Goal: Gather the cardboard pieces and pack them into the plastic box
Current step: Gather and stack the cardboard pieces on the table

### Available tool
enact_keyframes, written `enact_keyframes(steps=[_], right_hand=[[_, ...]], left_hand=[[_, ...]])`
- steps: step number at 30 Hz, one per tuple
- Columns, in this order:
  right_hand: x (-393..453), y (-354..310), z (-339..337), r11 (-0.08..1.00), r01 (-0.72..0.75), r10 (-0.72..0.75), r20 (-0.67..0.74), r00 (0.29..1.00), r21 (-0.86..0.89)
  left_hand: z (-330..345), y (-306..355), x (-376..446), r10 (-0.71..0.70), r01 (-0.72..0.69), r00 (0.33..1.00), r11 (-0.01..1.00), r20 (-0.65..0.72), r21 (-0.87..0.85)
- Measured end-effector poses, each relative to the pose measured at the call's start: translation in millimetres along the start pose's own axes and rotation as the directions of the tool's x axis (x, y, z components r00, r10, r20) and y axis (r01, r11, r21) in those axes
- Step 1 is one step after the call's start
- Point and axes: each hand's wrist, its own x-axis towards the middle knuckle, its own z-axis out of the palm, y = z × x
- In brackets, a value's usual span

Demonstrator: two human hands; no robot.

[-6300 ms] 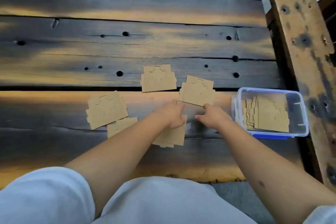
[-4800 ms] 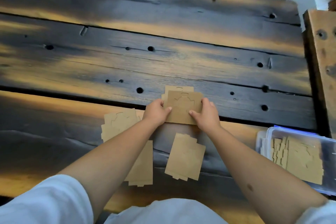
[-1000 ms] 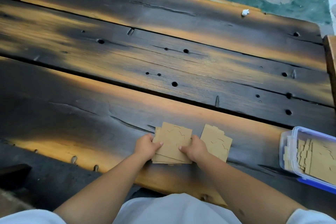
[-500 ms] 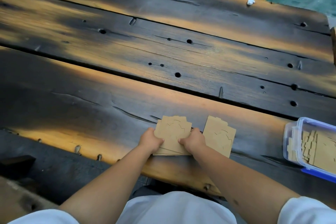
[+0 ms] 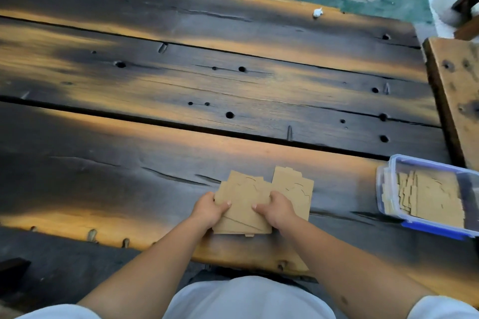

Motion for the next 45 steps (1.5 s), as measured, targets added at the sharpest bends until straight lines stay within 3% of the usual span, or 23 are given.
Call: enact_keyframes(steps=[3,9,14,22,27,31,38,45], right_hand=[[-2.5,15.2,-23.3,0.998,-0.027,0.030,-0.051,0.998,0.052],[1.5,45.7,-60.9,0.993,-0.106,0.114,-0.145,0.983,0.060],[7.7,61.6,-78.0,0.985,-0.144,0.160,-0.192,0.968,0.091],[16.3,71.4,-90.7,0.959,-0.164,0.198,-0.135,0.971,0.231],[15.7,76.2,-90.0,0.920,-0.061,0.079,-0.031,0.996,0.386],[18.2,64.9,-98.9,0.981,0.045,-0.024,-0.112,0.993,0.189],[23.8,36.0,-115.7,0.963,0.263,-0.240,-0.250,0.938,0.066],[40.2,18.7,-125.2,0.945,0.324,-0.323,-0.281,0.904,-0.045]], left_hand=[[21.5,20.8,0.5,0.044,-0.043,0.997,0.999,0.056,-0.019],[70.9,62.1,6.6,0.081,-0.092,0.993,0.988,0.092,0.128],[100.1,86.1,13.2,0.105,-0.106,0.994,0.951,0.017,0.292],[112.2,97.4,19.8,0.015,-0.022,0.999,0.991,0.051,0.132],[104.4,97.5,18.6,0.148,-0.159,0.982,0.983,0.117,0.096],[95.3,98.5,15.1,0.252,-0.262,0.961,0.960,0.111,0.095],[70.0,118.5,15.0,0.403,-0.402,0.915,0.912,-0.004,0.083],[60.9,132.9,26.2,0.472,-0.467,0.881,0.877,-0.025,0.111]])
